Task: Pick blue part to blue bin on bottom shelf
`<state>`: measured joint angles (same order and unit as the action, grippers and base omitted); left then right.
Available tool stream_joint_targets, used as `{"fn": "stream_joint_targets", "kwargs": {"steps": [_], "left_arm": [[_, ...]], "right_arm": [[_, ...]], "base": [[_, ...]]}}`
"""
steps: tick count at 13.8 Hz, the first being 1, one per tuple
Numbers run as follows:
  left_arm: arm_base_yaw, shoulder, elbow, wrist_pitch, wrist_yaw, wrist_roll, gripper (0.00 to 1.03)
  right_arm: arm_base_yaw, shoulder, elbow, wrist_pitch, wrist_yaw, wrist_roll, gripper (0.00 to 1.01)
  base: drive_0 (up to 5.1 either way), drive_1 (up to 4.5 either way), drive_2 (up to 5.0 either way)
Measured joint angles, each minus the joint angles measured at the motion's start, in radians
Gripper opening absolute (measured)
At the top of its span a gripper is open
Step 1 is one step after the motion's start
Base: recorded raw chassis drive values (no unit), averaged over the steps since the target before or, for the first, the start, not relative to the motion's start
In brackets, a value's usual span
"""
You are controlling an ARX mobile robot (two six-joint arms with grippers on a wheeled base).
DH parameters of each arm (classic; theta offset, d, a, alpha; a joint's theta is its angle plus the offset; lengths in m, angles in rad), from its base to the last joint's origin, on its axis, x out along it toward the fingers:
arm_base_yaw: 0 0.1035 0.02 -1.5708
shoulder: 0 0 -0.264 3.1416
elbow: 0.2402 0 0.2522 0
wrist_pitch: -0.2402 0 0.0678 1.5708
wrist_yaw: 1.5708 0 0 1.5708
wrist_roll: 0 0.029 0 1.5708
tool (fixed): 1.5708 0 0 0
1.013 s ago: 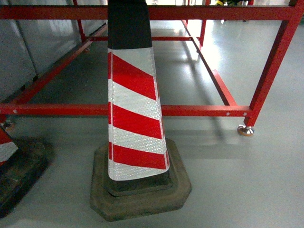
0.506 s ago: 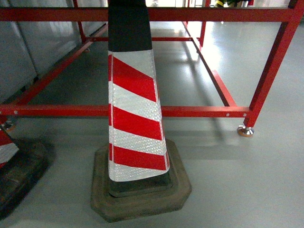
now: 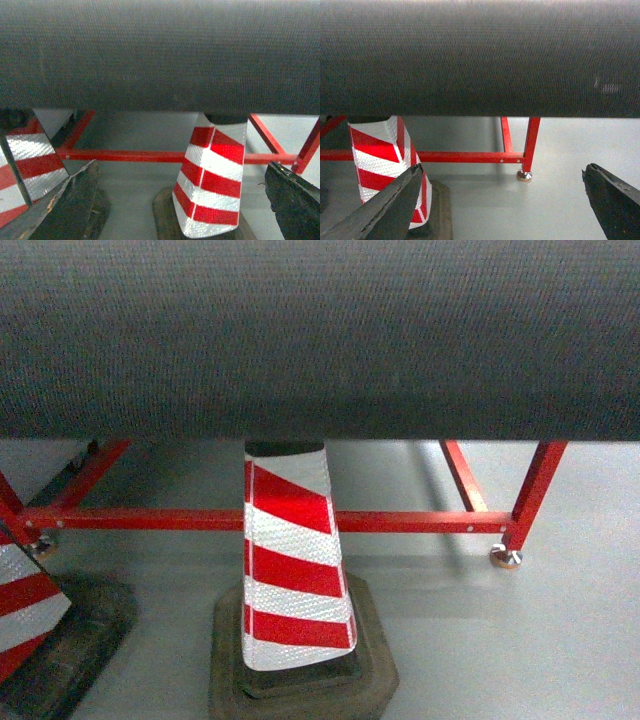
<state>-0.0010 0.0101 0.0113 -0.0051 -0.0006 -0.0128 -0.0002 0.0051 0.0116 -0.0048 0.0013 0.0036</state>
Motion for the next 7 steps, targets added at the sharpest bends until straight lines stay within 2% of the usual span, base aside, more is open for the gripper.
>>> {"fn": "stream_joint_targets", "kwargs": {"steps": [7], "left_arm": [[0.000,0.000,0.000,0.000,-0.002,0.002,0.98]], "right_arm": [[0.000,0.000,0.000,0.000,-0.002,-0.002,0.98]], "base": [[0.0,0.00,0.0]]}}
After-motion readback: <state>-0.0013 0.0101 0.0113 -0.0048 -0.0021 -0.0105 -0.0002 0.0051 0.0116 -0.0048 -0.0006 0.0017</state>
